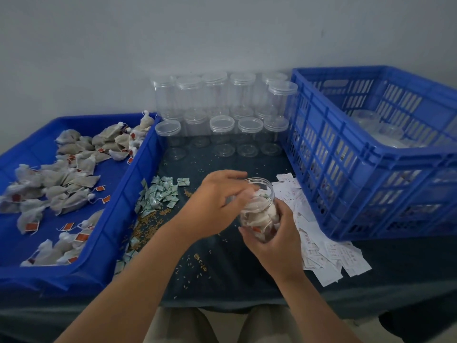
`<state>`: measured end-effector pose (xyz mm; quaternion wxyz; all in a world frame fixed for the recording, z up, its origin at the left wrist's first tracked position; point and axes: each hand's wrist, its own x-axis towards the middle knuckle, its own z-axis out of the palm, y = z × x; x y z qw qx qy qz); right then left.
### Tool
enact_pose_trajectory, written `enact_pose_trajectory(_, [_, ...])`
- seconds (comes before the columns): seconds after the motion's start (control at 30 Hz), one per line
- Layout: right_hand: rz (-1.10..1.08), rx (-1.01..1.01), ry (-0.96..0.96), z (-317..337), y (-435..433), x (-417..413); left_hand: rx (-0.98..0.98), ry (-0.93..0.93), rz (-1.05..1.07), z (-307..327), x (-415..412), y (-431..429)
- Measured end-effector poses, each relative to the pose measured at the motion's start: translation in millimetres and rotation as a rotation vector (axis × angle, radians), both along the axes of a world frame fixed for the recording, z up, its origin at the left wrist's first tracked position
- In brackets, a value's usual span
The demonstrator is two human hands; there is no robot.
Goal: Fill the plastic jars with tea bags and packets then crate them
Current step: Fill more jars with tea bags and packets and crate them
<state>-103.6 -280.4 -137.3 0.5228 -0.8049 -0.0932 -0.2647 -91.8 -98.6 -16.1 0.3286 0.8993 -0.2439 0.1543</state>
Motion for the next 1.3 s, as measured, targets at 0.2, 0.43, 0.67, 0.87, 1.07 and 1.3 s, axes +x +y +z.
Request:
enact_pose_trajectory(0.2, [0.037,0.001,0.026,-1.2,-0.2,-0.1,-0.079,0.367,0.541,-36.2,27.3,16.3])
enact_pose_trajectory(0.43, [0.055,-0.032,0.028,-1.3,0.7,-1.1,0.352,0.389,0.604,-86.7,32.2,22.9])
enact_pose_trajectory(0.67, [0.059,0.018,0.067,1.2,0.7,-1.6,0.237,0.330,0.543,-92.0,51.2,14.7])
enact_pose_trajectory(0.87, [0.013,0.024,0.079,5.4,1.3,-2.9,0.347,0.503,0.486,-84.9,79.7,-3.2])
enact_pose_trajectory(1.07, [0.019,0.041,0.081,3.8,0.6,-1.3,-0.346,0.349,0.504,-69.5,61.0,-0.5])
enact_pose_trajectory(1.3, [0.059,0.034,0.090,0.2,-0.1,2.2,-0.459,0.565,0.008,-20.4,33.0,19.0])
